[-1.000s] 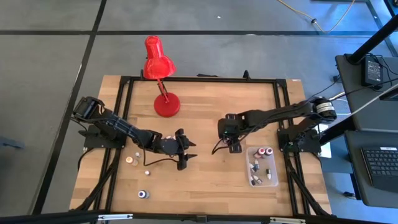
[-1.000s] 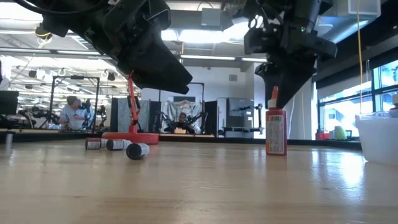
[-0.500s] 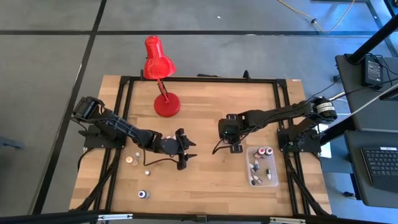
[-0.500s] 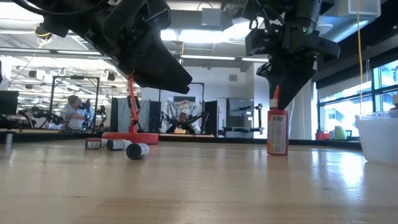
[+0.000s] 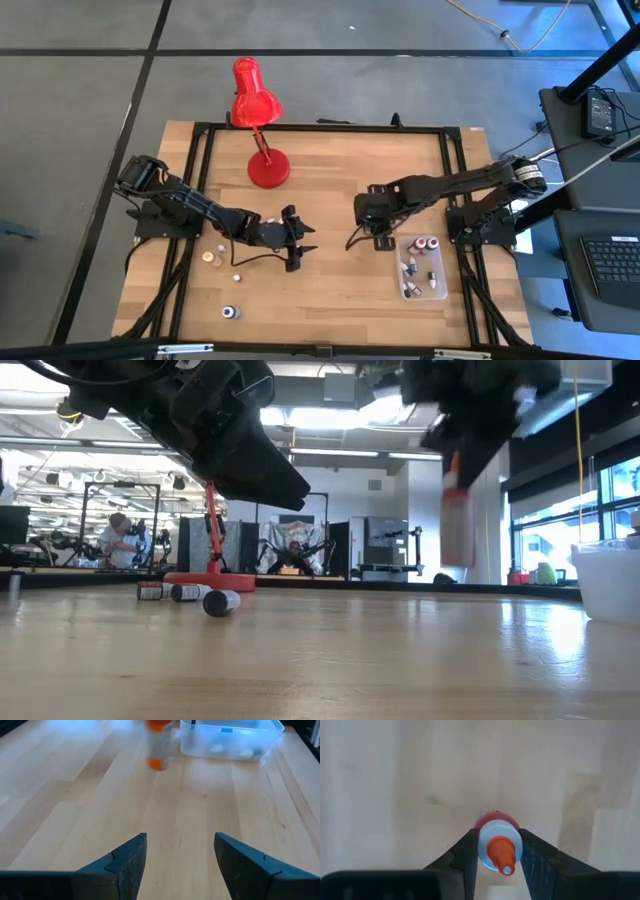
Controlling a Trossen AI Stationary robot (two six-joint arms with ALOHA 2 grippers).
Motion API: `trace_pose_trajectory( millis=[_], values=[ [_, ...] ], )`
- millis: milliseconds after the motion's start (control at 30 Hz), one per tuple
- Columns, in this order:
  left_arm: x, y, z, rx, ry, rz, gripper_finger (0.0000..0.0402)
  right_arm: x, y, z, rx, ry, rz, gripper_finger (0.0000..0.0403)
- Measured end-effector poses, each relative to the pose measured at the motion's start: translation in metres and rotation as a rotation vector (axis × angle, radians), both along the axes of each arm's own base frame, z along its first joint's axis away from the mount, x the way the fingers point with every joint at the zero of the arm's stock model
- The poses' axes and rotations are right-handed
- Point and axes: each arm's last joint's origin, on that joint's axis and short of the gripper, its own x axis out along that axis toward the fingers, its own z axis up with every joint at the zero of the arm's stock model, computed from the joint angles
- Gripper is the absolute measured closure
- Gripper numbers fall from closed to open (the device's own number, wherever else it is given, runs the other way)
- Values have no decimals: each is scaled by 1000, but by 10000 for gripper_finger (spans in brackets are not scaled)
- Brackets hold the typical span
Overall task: Pick & Place food coloring
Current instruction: Put the big orange bottle into the transparent container
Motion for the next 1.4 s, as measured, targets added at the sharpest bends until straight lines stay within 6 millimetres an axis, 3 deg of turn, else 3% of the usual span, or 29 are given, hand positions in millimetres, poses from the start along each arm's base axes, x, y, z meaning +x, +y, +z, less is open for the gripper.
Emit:
trace_pose_trajectory(
  millis=[233,400,733,1400],
  values=[
    [0,0,0,2,-1,4,175,-47,32,44,79,-66,-86,279],
    [0,1,0,10,-3,17,175,-87,42,52,52,-61,-242,279],
    [0,1,0,10,-3,17,174,-119,50,20,25,7,-357,279],
    [0,1,0,11,-3,18,176,-122,50,-36,23,19,-369,269]
  ],
)
